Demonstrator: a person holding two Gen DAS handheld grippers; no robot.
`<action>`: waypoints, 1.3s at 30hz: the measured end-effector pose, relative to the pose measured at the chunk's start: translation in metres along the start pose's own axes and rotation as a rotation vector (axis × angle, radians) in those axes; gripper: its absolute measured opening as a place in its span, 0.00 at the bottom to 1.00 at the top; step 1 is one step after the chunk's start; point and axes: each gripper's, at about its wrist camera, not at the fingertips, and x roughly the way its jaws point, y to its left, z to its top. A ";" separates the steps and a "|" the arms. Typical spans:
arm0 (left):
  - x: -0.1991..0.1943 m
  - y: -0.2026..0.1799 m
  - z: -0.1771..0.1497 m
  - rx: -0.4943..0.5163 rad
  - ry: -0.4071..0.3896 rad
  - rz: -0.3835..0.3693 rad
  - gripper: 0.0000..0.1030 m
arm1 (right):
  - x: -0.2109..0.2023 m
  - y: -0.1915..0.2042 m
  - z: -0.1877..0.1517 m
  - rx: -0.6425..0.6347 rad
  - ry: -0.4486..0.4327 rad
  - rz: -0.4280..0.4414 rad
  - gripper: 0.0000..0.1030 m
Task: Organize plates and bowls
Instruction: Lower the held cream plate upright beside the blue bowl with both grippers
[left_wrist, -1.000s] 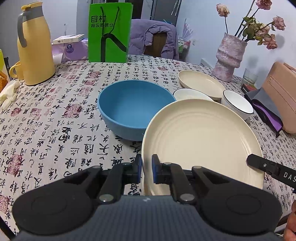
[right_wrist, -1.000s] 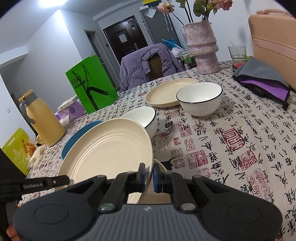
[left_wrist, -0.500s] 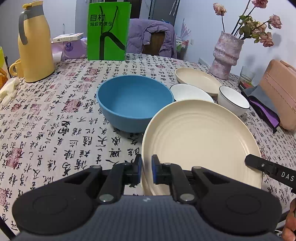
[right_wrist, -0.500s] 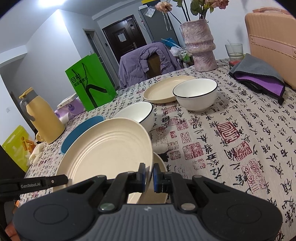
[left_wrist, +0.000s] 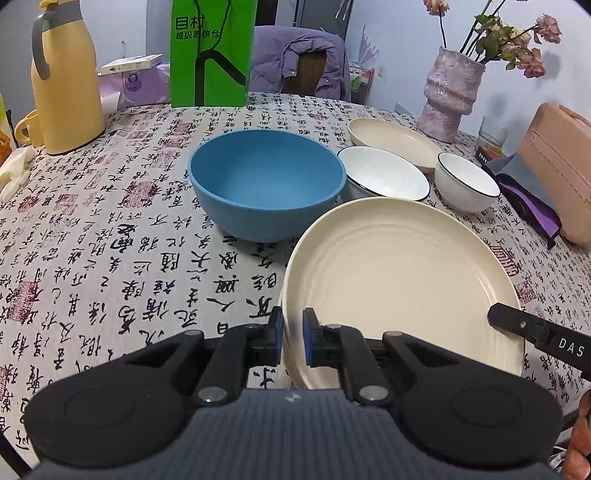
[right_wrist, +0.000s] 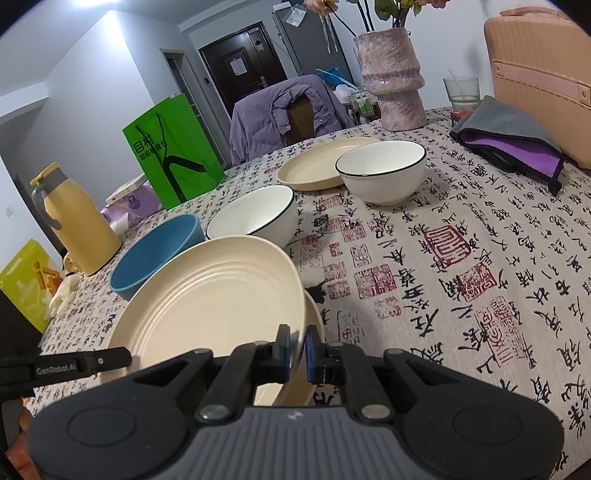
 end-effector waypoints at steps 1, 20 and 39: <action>0.001 0.000 -0.001 0.002 0.001 0.001 0.10 | 0.000 0.000 -0.001 -0.002 0.001 -0.003 0.08; 0.009 -0.007 -0.009 0.043 -0.001 0.046 0.11 | 0.005 0.016 -0.012 -0.122 -0.029 -0.081 0.10; 0.017 -0.013 -0.017 0.091 -0.023 0.087 0.11 | 0.010 0.042 -0.029 -0.340 -0.102 -0.226 0.11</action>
